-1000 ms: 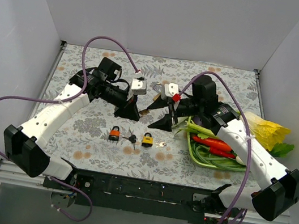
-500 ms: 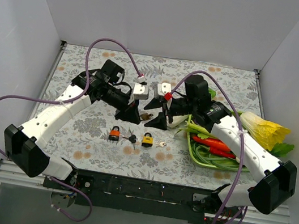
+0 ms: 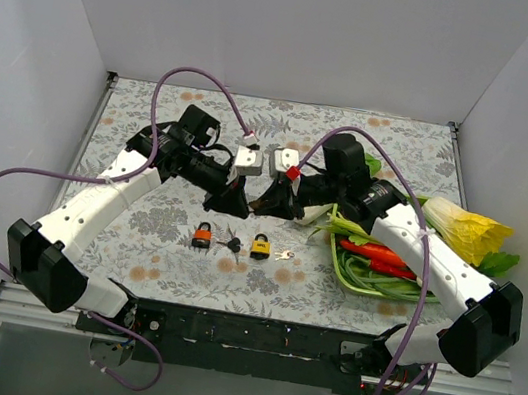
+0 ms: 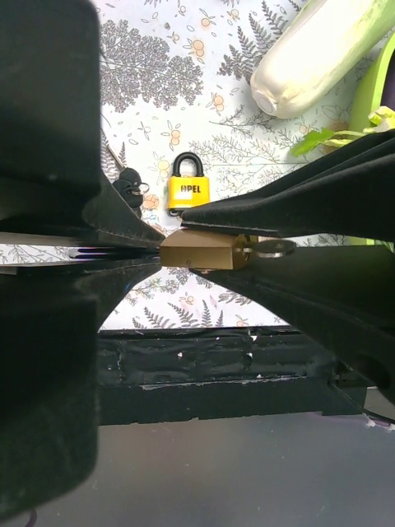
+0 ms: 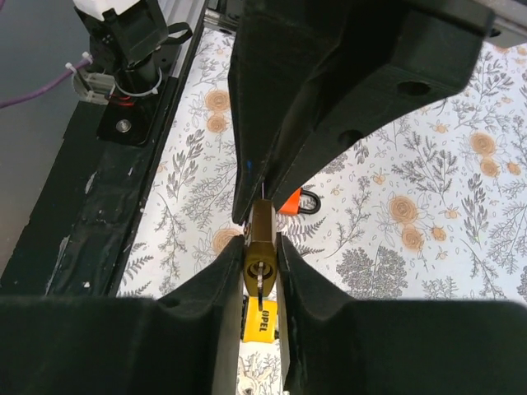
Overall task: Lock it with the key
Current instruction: Pick up the lock from the center of the board.
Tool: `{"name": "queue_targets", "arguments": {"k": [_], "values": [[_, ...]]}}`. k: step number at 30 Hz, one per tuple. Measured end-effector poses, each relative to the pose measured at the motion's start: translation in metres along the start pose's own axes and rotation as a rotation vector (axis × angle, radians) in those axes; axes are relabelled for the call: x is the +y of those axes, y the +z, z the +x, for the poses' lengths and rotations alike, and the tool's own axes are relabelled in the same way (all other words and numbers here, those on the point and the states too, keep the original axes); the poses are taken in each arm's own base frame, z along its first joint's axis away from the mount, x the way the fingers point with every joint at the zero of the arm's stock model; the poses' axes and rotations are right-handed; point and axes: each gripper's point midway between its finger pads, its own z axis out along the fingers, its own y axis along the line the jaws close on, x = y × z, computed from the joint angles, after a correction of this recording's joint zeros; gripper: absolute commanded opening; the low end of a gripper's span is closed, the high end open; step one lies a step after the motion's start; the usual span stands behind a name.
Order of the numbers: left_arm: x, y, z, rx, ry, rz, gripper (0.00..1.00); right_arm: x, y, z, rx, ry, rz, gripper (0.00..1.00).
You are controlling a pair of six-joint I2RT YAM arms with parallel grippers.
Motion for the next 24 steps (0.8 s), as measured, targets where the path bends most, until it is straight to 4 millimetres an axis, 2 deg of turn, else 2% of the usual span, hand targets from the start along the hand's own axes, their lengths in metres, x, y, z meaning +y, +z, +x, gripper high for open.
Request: {"name": "queue_targets", "arguments": {"k": [1,2,3,8,11,15,19,24], "values": [[0.001,0.0,0.0,0.002,0.001,-0.003,0.0,0.001,0.0,0.001,0.002,0.002,-0.003,0.13],[0.001,0.0,0.001,0.003,0.001,-0.003,0.0,0.001,0.0,0.001,0.004,0.002,-0.002,0.02],[0.001,0.0,0.001,0.004,0.002,-0.006,0.0,0.001,0.0,0.001,0.004,0.001,-0.001,0.01],[0.008,0.001,0.0,-0.001,-0.006,-0.042,0.48,0.0,-0.001,0.003,0.011,0.021,0.007,0.01],[0.013,-0.001,0.0,-0.007,-0.01,-0.087,0.57,-0.002,-0.004,0.003,0.007,0.069,0.017,0.01],[0.015,-0.01,-0.004,-0.037,0.002,-0.155,0.58,-0.012,-0.015,0.001,-0.02,0.147,0.046,0.01],[0.013,-0.023,-0.009,-0.102,0.014,-0.217,0.57,-0.02,-0.022,-0.012,-0.078,0.206,0.061,0.01],[0.009,-0.032,-0.018,-0.217,0.029,-0.277,0.51,-0.012,-0.025,-0.033,-0.161,0.266,0.04,0.01]]}}
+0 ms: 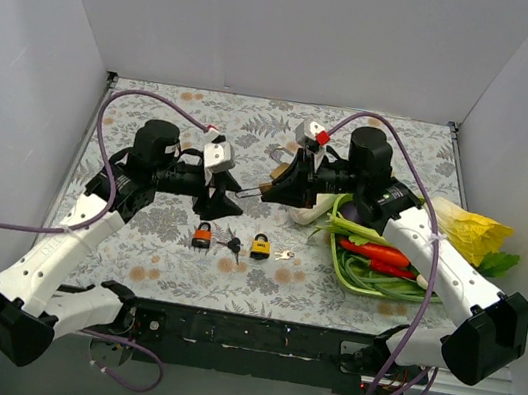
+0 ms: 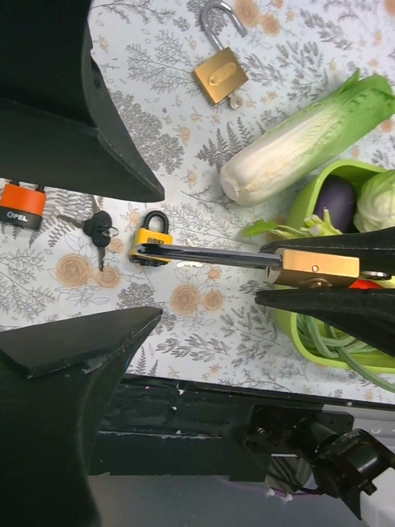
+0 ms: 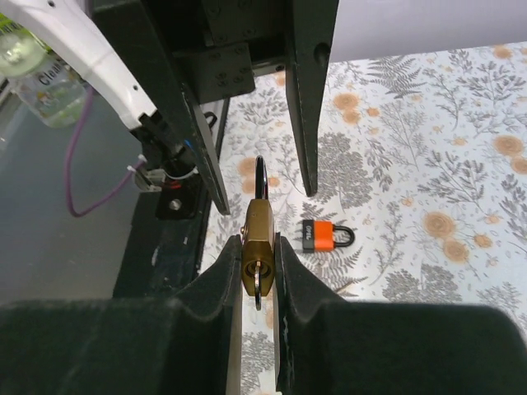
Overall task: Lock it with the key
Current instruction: Pick up the lock from the center of the board, then lock the lock.
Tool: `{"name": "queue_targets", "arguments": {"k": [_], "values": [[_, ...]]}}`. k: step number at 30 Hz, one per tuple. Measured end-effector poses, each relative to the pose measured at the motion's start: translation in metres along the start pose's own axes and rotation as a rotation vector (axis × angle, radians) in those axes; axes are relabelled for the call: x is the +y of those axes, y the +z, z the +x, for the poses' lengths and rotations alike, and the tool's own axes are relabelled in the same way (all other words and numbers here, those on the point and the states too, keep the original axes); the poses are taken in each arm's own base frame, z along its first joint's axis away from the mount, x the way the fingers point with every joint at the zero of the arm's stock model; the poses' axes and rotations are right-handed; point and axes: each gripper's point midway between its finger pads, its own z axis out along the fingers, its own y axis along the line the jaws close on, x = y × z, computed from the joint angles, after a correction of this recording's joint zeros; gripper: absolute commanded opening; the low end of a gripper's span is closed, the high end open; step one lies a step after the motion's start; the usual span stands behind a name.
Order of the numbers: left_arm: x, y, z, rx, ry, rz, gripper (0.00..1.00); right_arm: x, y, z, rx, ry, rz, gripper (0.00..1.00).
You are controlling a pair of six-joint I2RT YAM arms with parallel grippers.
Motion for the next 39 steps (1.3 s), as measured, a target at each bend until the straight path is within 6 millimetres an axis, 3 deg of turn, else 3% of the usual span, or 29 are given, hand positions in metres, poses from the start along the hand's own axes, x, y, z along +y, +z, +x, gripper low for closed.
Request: {"name": "queue_targets", "arguments": {"k": [7,12,15,18,20,24,30,35,39], "values": [[-0.003,0.001,-0.024,-0.121,-0.026,0.001,0.32,0.009,0.0,-0.014,-0.061,0.061,-0.018,0.01],[-0.006,0.001,-0.037,-0.165,-0.052,0.022,0.01,0.008,0.001,-0.018,-0.079,0.086,-0.013,0.01],[-0.008,0.002,-0.038,-0.173,-0.06,0.034,0.0,0.01,0.001,-0.019,-0.089,0.1,-0.021,0.01],[-0.009,0.003,-0.038,-0.175,-0.063,0.046,0.0,0.011,0.001,-0.019,-0.089,0.113,-0.028,0.38],[-0.011,0.004,-0.037,-0.169,-0.074,0.057,0.0,0.014,0.0,-0.016,-0.069,0.111,-0.042,0.55],[-0.014,0.008,-0.025,-0.131,-0.105,0.097,0.0,0.013,-0.005,-0.012,0.003,0.09,-0.04,0.57],[-0.017,0.015,-0.01,-0.067,-0.16,0.158,0.0,0.012,-0.018,-0.006,0.079,0.013,-0.021,0.49],[-0.017,0.017,-0.009,-0.05,-0.181,0.174,0.0,0.011,-0.022,0.009,0.124,0.02,-0.019,0.57],[-0.018,0.016,-0.013,-0.055,-0.176,0.176,0.0,0.006,-0.019,0.019,0.157,0.026,-0.018,0.56]]}}
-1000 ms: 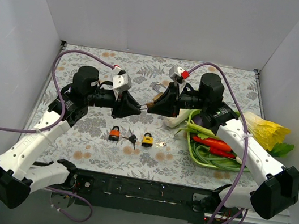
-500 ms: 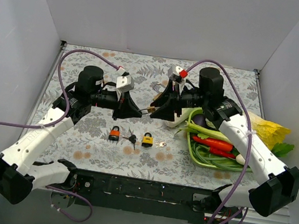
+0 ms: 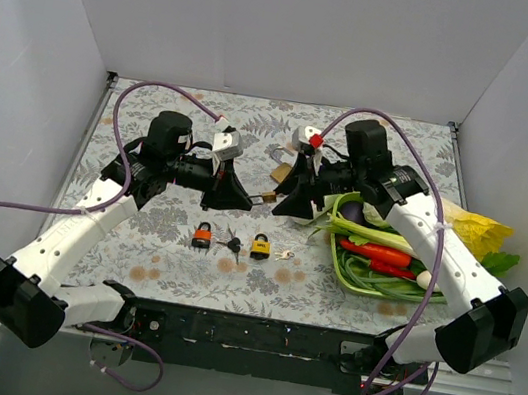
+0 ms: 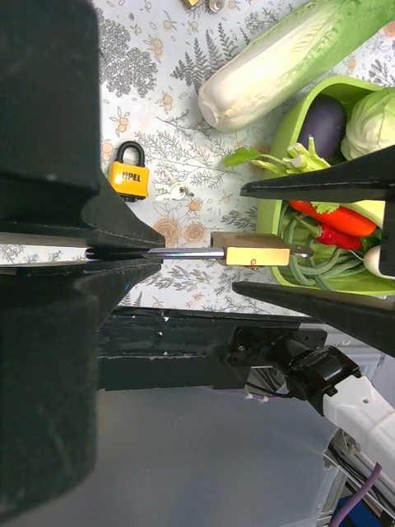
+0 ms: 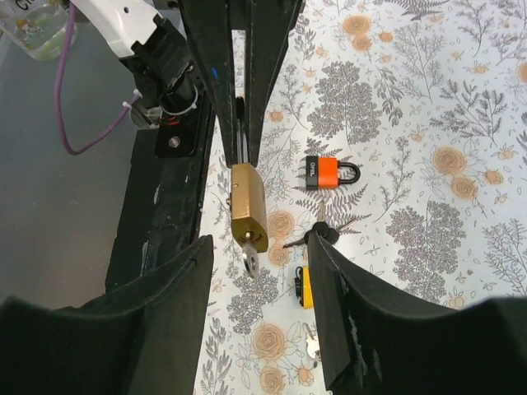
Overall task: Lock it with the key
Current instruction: Lock the lock.
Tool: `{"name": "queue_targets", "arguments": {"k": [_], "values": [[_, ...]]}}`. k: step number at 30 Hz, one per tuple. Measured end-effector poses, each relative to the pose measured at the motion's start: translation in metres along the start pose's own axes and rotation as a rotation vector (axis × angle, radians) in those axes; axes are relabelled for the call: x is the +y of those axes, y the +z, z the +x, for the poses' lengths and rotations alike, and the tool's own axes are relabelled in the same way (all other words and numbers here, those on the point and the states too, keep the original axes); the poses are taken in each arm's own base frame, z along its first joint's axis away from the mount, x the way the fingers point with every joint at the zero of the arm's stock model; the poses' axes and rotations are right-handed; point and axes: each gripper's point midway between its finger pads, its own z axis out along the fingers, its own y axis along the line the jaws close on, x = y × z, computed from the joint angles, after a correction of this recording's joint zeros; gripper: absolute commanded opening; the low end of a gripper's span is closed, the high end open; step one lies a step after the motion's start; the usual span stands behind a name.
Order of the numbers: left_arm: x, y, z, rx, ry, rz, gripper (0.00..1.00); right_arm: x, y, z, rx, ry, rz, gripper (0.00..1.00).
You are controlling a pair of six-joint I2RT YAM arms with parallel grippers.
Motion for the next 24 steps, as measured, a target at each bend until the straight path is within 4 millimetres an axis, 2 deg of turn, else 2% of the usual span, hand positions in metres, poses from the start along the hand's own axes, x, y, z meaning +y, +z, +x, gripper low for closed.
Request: {"name": "queue_targets", "arguments": {"k": [4,7,12,15,20,24], "values": [[-0.001,0.0,0.0,0.0,-0.003,0.008,0.0,-0.003,0.004,0.006,0.017,0.005,-0.003,0.51],[-0.002,0.0,0.0,-0.001,-0.007,0.012,0.0,-0.002,0.006,0.006,0.02,0.002,-0.005,0.52],[-0.002,0.0,0.001,0.001,-0.01,0.013,0.0,-0.001,0.005,-0.005,0.013,-0.034,-0.008,0.51],[-0.002,0.0,0.001,0.002,-0.011,0.013,0.0,0.002,0.005,-0.011,0.011,-0.059,-0.014,0.47],[0.001,0.002,0.005,0.014,-0.032,0.015,0.0,0.01,0.011,-0.009,0.031,-0.086,-0.034,0.32],[-0.001,0.003,0.008,0.023,-0.049,0.025,0.0,0.007,0.016,-0.004,0.05,-0.088,-0.033,0.07]]}}
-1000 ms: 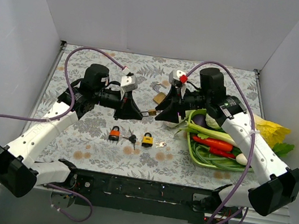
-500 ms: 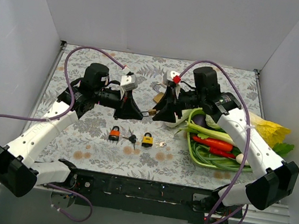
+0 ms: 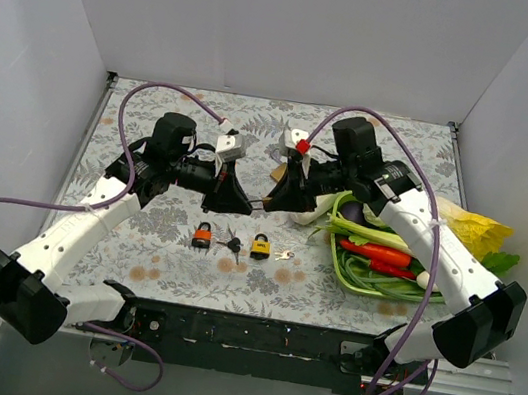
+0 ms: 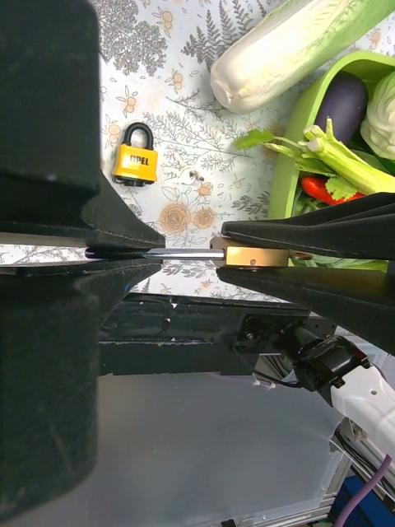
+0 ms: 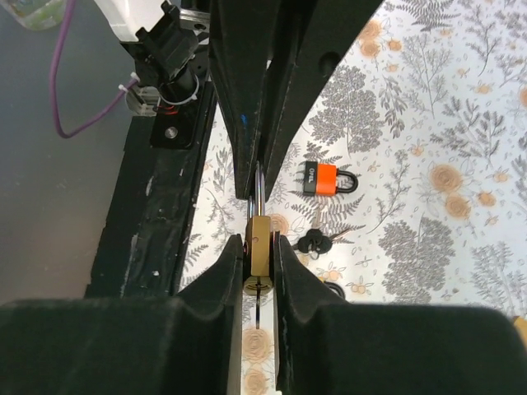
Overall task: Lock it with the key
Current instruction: Lock the lock.
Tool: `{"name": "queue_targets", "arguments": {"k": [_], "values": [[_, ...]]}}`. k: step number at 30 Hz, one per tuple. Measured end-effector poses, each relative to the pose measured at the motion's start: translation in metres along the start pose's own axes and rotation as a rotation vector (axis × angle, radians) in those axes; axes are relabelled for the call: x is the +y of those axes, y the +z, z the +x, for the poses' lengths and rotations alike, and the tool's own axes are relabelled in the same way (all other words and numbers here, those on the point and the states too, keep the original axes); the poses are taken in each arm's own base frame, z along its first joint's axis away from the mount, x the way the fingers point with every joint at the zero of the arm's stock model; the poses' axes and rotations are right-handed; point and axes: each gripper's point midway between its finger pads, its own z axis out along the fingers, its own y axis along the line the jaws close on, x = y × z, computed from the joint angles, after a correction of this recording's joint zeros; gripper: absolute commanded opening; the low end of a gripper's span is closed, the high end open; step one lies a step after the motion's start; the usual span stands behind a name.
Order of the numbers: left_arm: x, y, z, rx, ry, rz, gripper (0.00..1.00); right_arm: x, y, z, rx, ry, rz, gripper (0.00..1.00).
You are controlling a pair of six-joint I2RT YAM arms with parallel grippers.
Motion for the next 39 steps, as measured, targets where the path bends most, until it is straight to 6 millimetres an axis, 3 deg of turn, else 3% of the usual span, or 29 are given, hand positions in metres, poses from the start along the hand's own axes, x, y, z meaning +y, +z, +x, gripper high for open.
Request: {"name": "queue_targets", "arguments": {"k": [1,19,39], "values": [[0.0,0.0,0.001,0.002,-0.003,-0.001,0.0,0.0,0.0,0.001,0.001,0.0,-0.001,0.01],[-0.001,0.001,0.0,-0.005,-0.068,0.017,0.0,-0.002,0.005,-0.003,-0.01,0.069,0.006,0.01],[0.003,0.005,0.011,0.006,-0.205,-0.002,0.0,-0.003,0.015,0.01,-0.002,0.238,-0.008,0.01]]}}
